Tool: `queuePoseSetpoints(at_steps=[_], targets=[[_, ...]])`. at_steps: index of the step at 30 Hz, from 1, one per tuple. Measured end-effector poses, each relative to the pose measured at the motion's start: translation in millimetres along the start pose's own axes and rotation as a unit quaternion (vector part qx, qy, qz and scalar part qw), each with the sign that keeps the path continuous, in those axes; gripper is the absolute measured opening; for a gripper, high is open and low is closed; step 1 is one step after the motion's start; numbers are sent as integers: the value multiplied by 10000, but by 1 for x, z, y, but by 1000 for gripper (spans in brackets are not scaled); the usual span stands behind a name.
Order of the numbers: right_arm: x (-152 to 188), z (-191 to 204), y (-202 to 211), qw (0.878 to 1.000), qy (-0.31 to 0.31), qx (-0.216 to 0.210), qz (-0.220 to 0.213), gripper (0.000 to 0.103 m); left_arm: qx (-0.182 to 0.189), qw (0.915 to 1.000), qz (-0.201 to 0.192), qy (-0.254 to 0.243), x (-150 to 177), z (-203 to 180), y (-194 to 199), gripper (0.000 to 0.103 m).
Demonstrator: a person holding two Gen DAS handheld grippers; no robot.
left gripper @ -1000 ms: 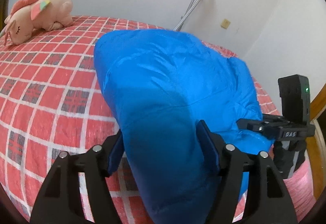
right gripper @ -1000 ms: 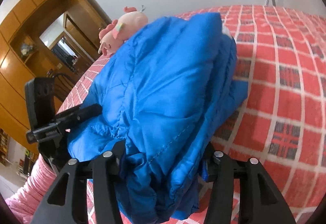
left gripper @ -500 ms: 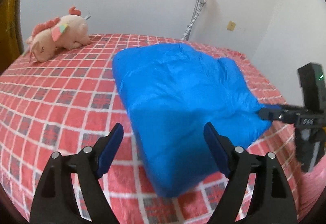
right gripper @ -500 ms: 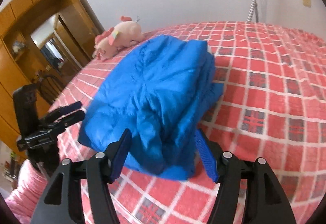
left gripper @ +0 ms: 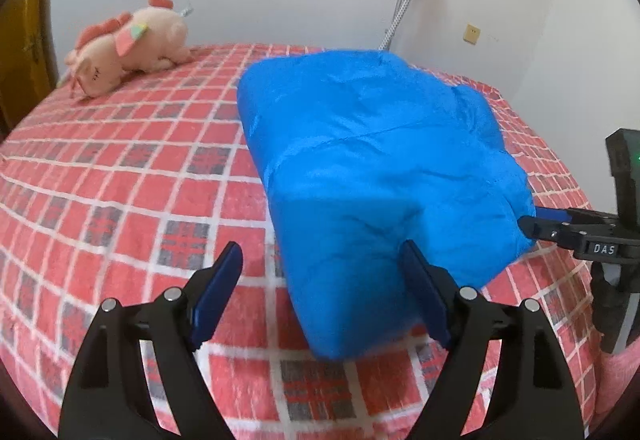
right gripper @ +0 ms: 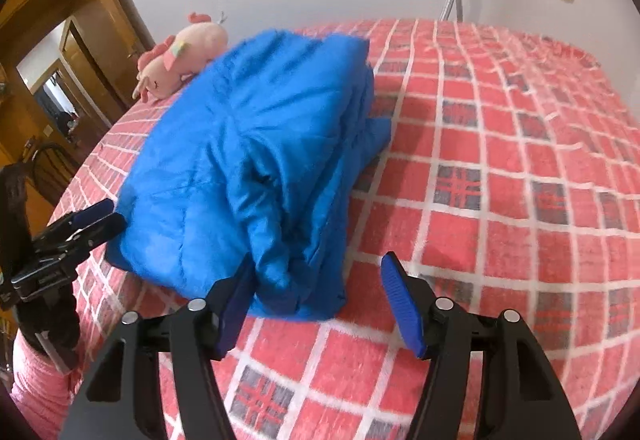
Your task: Fold large clothes
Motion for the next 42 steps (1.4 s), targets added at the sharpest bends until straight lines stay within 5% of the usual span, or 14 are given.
queuePoseSetpoints(at_steps=[7,12,26,42], targets=[[21,26,32,9998,110,59,-143,93,-472,9988,-148,70,11,3,41,91],[39,40,42,9995,226,182,-131,99,-810,9965,-213,42,25,1,59,95],[75,63,64,9987,275,401,-176,99,-1169,9921,-422,188,59,-1,103,100],[96,83,95,9974,375,392,-473,99,-1142,9918,-565,53,83,-16,139,100]])
Point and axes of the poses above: each gripper's, at about its wrist camera, not at the fingertips, and y roughly against the way its jaws point, z to its left, x to its underside, the point moved 10 cm from there along -y, roughly the way its jaws point, and after that the axes turned 4 degrees about -x, right-handed, at the moved point
